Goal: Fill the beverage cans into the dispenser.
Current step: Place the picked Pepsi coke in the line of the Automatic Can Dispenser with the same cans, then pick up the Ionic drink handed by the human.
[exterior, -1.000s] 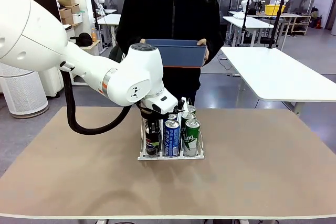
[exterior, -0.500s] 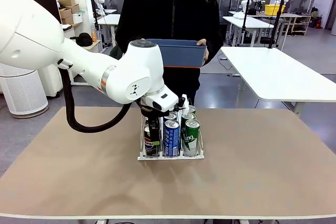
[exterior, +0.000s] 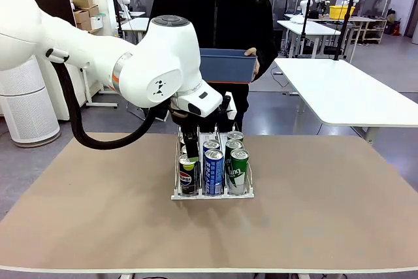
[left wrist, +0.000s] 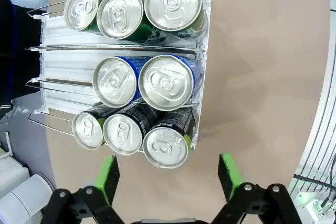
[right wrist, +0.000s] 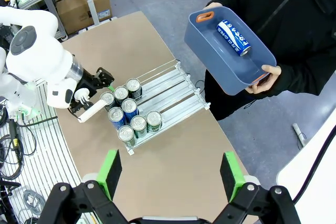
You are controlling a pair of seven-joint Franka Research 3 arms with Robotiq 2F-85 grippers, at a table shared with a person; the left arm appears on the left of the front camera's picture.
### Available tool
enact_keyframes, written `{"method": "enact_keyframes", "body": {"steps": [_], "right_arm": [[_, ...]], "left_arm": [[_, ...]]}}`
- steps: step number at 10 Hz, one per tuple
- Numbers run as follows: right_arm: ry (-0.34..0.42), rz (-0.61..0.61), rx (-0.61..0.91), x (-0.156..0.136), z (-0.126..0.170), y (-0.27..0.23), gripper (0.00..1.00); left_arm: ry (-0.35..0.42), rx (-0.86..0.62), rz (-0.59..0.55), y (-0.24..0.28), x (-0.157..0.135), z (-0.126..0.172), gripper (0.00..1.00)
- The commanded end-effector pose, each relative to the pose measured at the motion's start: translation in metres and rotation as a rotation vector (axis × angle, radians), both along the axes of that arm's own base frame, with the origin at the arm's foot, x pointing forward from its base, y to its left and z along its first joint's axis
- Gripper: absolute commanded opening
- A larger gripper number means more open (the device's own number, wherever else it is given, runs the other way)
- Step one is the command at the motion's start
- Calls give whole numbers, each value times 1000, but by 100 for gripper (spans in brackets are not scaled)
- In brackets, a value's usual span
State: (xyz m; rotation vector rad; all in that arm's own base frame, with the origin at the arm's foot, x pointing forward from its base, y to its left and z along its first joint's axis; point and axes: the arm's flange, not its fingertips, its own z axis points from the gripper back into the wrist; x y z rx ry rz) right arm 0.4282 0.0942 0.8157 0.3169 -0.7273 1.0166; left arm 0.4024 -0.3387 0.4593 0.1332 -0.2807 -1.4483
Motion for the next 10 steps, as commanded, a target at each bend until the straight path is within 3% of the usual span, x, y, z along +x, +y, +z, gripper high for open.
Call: {"method": "enact_keyframes", "body": {"steps": [1,9,10], "right_arm": [[4,-4,11,0,0,0,100],[4,-4,11,0,0,0,100],[4,-4,11,0,0,0,100]], "left_arm": [[16,-3,35,2,-10,-6,100],[3,-3,22,-2,-4,0,100],[69,-21,-31,4,-11,17,100]]}}
